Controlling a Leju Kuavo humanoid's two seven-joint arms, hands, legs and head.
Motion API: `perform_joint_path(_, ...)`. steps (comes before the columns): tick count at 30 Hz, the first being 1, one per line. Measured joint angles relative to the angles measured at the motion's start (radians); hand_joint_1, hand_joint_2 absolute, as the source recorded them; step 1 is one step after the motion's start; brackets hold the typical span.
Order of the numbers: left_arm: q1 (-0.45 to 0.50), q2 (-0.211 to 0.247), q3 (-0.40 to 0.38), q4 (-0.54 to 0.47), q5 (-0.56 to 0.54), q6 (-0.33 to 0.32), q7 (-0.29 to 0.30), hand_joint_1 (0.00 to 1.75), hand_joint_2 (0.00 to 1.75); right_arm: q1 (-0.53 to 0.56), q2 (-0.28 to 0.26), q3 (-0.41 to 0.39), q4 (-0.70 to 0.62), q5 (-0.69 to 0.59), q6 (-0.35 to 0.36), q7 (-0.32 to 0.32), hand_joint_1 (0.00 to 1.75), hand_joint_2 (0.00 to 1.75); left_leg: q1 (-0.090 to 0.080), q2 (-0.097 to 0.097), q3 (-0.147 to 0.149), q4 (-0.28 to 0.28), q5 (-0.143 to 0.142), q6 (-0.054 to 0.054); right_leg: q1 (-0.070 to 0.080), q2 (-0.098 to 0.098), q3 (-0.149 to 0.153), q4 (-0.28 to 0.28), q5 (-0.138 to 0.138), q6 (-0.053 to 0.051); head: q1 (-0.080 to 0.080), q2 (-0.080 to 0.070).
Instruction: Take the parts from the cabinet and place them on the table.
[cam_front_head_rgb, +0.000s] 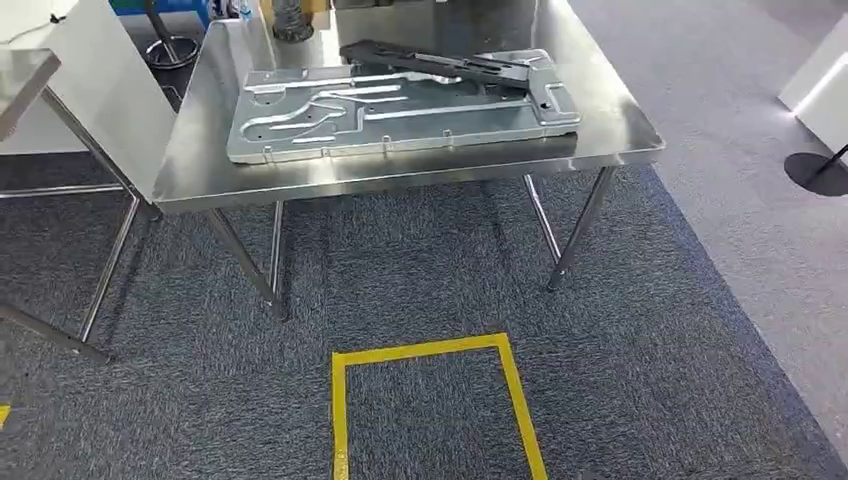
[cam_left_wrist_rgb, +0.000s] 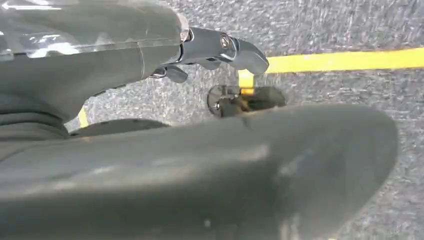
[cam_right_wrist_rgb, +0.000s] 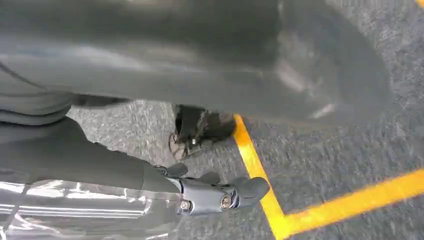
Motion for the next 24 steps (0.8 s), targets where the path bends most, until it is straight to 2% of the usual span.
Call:
perform_joint_path(1,0.0,-0.001,0.0,0.0,0.0,-0.001,0.002,0.0,0.0,0.002,0.0,0.0,0.0,0.001,-0.002,0.007,0.0,0.0,0.006,0.0,-0.002,-0.004,0.011,-0.008,0.01,0.001,-0.006,0.005,0.007,-0.01,0.0,0.0)
perform_joint_path(2,0.0,-0.002,-0.001,0.0,0.0,-0.001,0.002,0.0,0.0,0.007,0.0,0.0,0.001,0.002,-0.003,0.012,0.0,0.0,0.01,0.0,-0.007,-0.005,0.023,-0.016,0.011,-0.003,-0.016,0.003,0.019,-0.023,0.0,0.0)
perform_joint_path(3,0.002,-0.002,-0.001,0.0,0.0,-0.001,0.002,0.0,0.0,0.007,0.0,0.0,0.004,0.004,-0.003,0.019,0.0,0.0,0.016,-0.006,-0.017,0.007,-0.006,-0.022,0.01,-0.01,-0.028,0.001,0.033,-0.035,0.0,0.0)
perform_joint_path(4,0.003,-0.004,0.0,0.0,0.0,-0.002,0.003,0.0,0.0,0.009,-0.001,0.0,0.004,0.008,-0.003,0.024,0.0,0.0,0.016,-0.007,-0.028,0.042,-0.071,-0.024,0.012,-0.009,-0.044,0.001,0.047,-0.043,0.0,0.0)
perform_joint_path(5,0.005,-0.005,0.0,0.0,0.0,-0.002,0.003,0.0,0.0,0.01,-0.002,0.0,0.004,0.011,-0.004,0.03,0.0,0.0,0.016,-0.007,-0.041,0.107,-0.145,-0.025,0.015,-0.009,-0.06,0.002,0.061,-0.049,0.0,0.0)
perform_joint_path(6,0.004,-0.005,0.0,0.0,0.001,-0.002,0.003,0.0,0.0,0.012,-0.003,0.0,0.004,0.016,-0.003,0.035,0.0,0.0,0.016,-0.007,-0.053,0.178,-0.204,-0.025,0.02,-0.009,-0.079,0.002,0.075,-0.051,0.0,0.0)
perform_joint_path(7,0.003,-0.005,0.0,0.0,0.003,-0.002,0.002,0.0,0.0,0.012,-0.003,0.0,0.005,0.018,-0.002,0.037,0.0,0.0,0.016,-0.008,-0.062,0.256,-0.243,-0.022,0.026,-0.009,-0.1,0.003,0.091,-0.053,0.0,0.0)
perform_joint_path(8,0.003,-0.005,0.0,0.0,0.003,-0.002,0.002,0.0,0.0,0.012,-0.003,0.0,0.005,0.02,-0.003,0.037,0.0,0.0,0.014,-0.008,-0.058,0.304,-0.243,-0.017,0.03,-0.009,-0.12,0.004,0.104,-0.055,0.0,0.0)
perform_joint_path(9,0.004,-0.005,0.0,0.0,0.004,-0.002,0.002,0.0,0.0,0.013,-0.003,0.0,0.005,0.026,-0.006,0.036,0.0,0.0,0.01,-0.008,-0.038,0.317,-0.21,-0.011,0.034,-0.009,-0.14,0.007,0.119,-0.056,0.0,0.0)
perform_joint_path(10,0.005,-0.005,0.0,0.0,0.004,-0.002,0.002,0.0,0.0,0.012,-0.003,0.0,0.005,0.033,-0.013,0.034,0.0,0.0,0.006,-0.008,0.0,0.291,-0.162,-0.005,0.036,-0.009,-0.159,0.009,0.131,-0.056,0.0,0.0)
perform_joint_path(11,0.004,-0.005,0.0,0.0,0.004,-0.002,0.002,0.0,0.0,0.012,-0.003,0.001,0.005,0.035,-0.015,0.032,0.0,0.0,0.0,-0.009,0.052,0.233,-0.126,0.003,0.038,-0.009,-0.175,0.012,0.142,-0.055,0.0,0.0)
perform_joint_path(12,0.002,-0.005,0.0,0.0,0.004,-0.002,0.002,0.0,0.0,0.01,-0.003,0.001,0.005,0.036,-0.016,0.028,0.0,0.0,-0.008,-0.009,0.124,0.143,-0.118,0.014,0.039,-0.007,-0.186,0.012,0.154,-0.054,0.0,0.0)
perform_joint_path(13,0.0,-0.003,0.0,0.0,0.004,-0.002,0.002,0.0,0.0,0.009,-0.001,0.002,0.005,0.038,-0.016,0.024,0.0,0.0,-0.018,-0.012,0.207,0.03,-0.155,0.033,0.035,-0.008,-0.191,0.013,0.165,-0.052,0.0,0.0)
perform_joint_path(14,-0.003,-0.002,0.0,0.0,0.004,-0.002,0.002,0.0,0.0,0.006,0.001,0.002,0.004,0.039,-0.016,0.023,0.0,0.0,-0.021,-0.01,0.259,-0.071,-0.185,0.041,0.037,-0.008,-0.194,0.013,0.174,-0.047,0.0,0.0)
perform_joint_path(15,-0.004,-0.003,0.0,0.0,0.003,-0.002,0.003,0.0,0.0,0.004,0.001,0.002,0.005,0.044,-0.016,0.023,0.0,0.0,-0.022,-0.01,0.268,-0.096,-0.197,0.036,0.033,-0.01,-0.198,0.01,0.189,-0.042,0.0,0.0)
perform_joint_path(16,-0.003,-0.003,0.0,0.0,0.002,-0.002,0.003,0.0,0.0,0.002,0.001,0.003,0.005,0.048,-0.016,0.024,0.0,0.0,-0.028,-0.01,0.258,-0.091,-0.188,0.042,0.028,-0.011,-0.202,0.003,0.203,-0.036,0.0,0.0)
perform_joint_path(17,-0.002,-0.004,0.0,0.0,0.0,-0.002,0.004,0.0,0.0,0.002,0.001,0.003,0.005,0.051,-0.016,0.026,0.0,1.75,-0.028,-0.01,0.253,-0.098,-0.172,0.049,0.029,-0.011,-0.201,-0.006,0.218,-0.03,0.0,0.0)
perform_joint_path(18,-0.001,-0.008,0.0,0.0,-0.004,-0.001,0.007,0.0,0.0,0.002,-0.005,0.003,0.005,0.052,-0.019,0.026,0.0,1.75,-0.013,-0.004,0.248,-0.12,-0.145,0.05,0.032,-0.008,-0.207,-0.003,0.214,-0.027,0.0,0.0)
perform_joint_path(19,-0.001,-0.009,0.0,0.0,-0.008,0.0,0.011,0.0,0.0,0.001,-0.008,0.004,0.005,0.053,-0.024,0.025,0.0,1.75,-0.017,-0.002,0.235,-0.121,-0.13,0.055,0.034,-0.006,-0.217,0.016,0.164,-0.021,0.0,0.0)
perform_joint_path(20,-0.002,-0.011,-0.001,0.0,-0.01,0.0,0.016,0.0,0.0,-0.001,-0.008,0.005,0.005,0.057,-0.031,0.027,0.0,1.75,-0.017,-0.001,0.215,-0.117,-0.117,0.062,0.03,-0.005,-0.233,0.07,0.09,-0.016,0.0,0.0)
perform_joint_path(21,-0.002,-0.015,-0.002,0.0,-0.016,0.0,0.024,0.0,0.0,0.0,-0.01,0.006,0.005,0.065,-0.038,0.028,0.0,1.75,-0.017,-0.001,0.196,-0.111,-0.105,0.057,0.026,-0.005,-0.245,0.138,0.025,-0.012,0.0,0.0)
perform_joint_path(22,-0.001,-0.016,-0.003,0.0,-0.019,0.003,0.033,0.0,0.0,0.0,-0.011,0.009,0.005,0.075,-0.047,0.031,0.0,1.75,-0.017,-0.001,0.176,-0.104,-0.095,0.057,0.023,-0.005,-0.258,0.218,-0.022,-0.007,0.0,0.0)
perform_joint_path(23,0.0,-0.018,-0.006,0.0,-0.025,0.006,0.041,0.0,0.0,-0.001,-0.011,0.015,0.005,0.083,-0.051,0.034,0.0,1.75,-0.016,0.001,0.152,-0.096,-0.088,0.055,0.021,-0.005,-0.267,0.287,-0.032,-0.003,0.0,0.0)
perform_joint_path(24,-0.001,-0.019,-0.007,0.0,-0.029,0.011,0.045,0.0,0.0,-0.003,-0.013,0.021,0.005,0.094,-0.052,0.035,0.0,0.0,-0.014,0.002,0.13,-0.083,-0.079,0.05,0.016,-0.006,-0.264,0.325,0.008,0.002,0.0,0.0)
